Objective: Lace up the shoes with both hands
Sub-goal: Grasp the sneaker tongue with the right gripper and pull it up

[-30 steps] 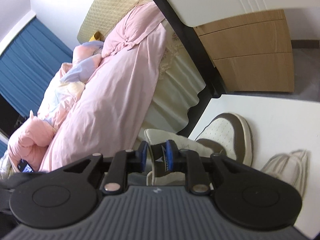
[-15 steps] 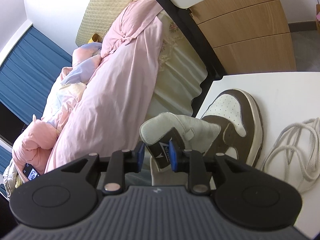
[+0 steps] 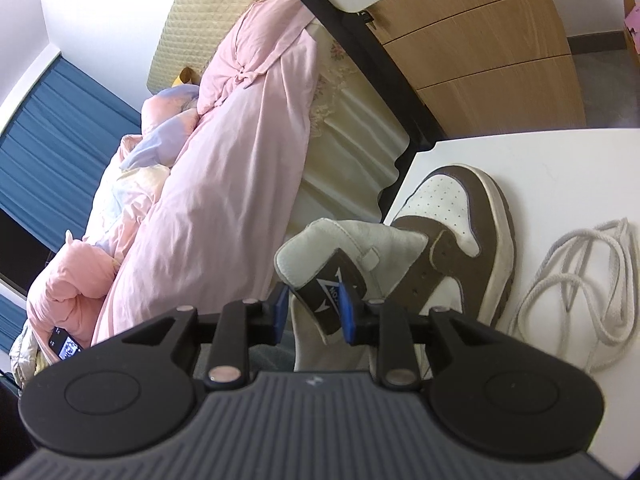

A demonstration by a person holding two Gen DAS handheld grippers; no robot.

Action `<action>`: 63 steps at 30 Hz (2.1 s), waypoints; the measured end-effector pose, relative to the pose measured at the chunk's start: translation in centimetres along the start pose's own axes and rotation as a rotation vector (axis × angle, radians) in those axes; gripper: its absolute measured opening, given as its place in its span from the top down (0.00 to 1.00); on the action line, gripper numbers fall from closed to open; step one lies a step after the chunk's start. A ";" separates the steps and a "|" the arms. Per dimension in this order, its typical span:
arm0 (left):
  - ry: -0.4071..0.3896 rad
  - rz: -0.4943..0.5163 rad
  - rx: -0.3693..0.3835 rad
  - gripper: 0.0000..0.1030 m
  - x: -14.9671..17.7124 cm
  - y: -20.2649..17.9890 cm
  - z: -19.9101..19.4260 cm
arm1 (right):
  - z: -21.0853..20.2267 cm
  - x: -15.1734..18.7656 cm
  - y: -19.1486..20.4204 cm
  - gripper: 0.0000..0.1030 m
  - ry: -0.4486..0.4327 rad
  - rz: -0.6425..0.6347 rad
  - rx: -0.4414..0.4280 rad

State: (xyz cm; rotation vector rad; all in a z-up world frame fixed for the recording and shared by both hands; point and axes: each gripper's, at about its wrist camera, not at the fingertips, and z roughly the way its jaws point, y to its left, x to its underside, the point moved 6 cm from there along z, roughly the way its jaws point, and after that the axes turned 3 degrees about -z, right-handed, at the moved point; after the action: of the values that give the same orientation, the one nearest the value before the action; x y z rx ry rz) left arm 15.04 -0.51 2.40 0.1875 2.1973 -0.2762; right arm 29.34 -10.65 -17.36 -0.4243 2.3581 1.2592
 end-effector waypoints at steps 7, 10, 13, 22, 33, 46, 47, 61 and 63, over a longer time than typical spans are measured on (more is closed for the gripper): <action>0.015 -0.077 -0.074 0.24 5.7 3.2 4.0 | -0.8 0.4 -0.3 0.70 -0.015 -0.007 -0.004; 0.035 -0.091 -0.091 0.24 8.3 4.2 5.9 | -1.3 0.4 -0.5 0.70 -0.038 0.012 -0.003; 0.038 -0.067 -0.133 0.24 9.5 4.9 7.6 | -1.8 0.3 -0.5 0.70 -0.063 0.017 0.012; 0.052 -0.077 -0.118 0.27 11.1 6.2 9.8 | -4.1 -0.7 0.3 0.70 -0.096 0.016 0.065; 0.045 -0.125 -0.115 0.30 12.8 7.5 9.7 | -5.0 0.0 3.1 0.70 -0.094 0.024 0.233; 0.065 -0.150 -0.076 0.38 13.0 7.5 10.6 | -6.9 1.1 4.7 0.70 -0.178 -0.010 0.394; 0.069 -0.145 -0.076 0.39 13.0 7.4 10.9 | -6.8 1.2 4.6 0.70 -0.181 -0.020 0.398; 0.088 -0.091 -0.099 0.39 12.4 8.2 12.7 | -4.3 2.9 3.2 0.60 -0.202 -0.076 0.457; 0.081 -0.116 -0.093 0.39 12.8 8.8 12.6 | -4.3 3.0 3.2 0.56 -0.215 -0.093 0.459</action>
State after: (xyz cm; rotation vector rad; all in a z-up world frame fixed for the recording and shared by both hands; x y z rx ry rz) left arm 19.11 5.06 -16.37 0.0196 2.2996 -0.2335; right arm 24.31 -12.73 -14.47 -0.2319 2.3148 0.6530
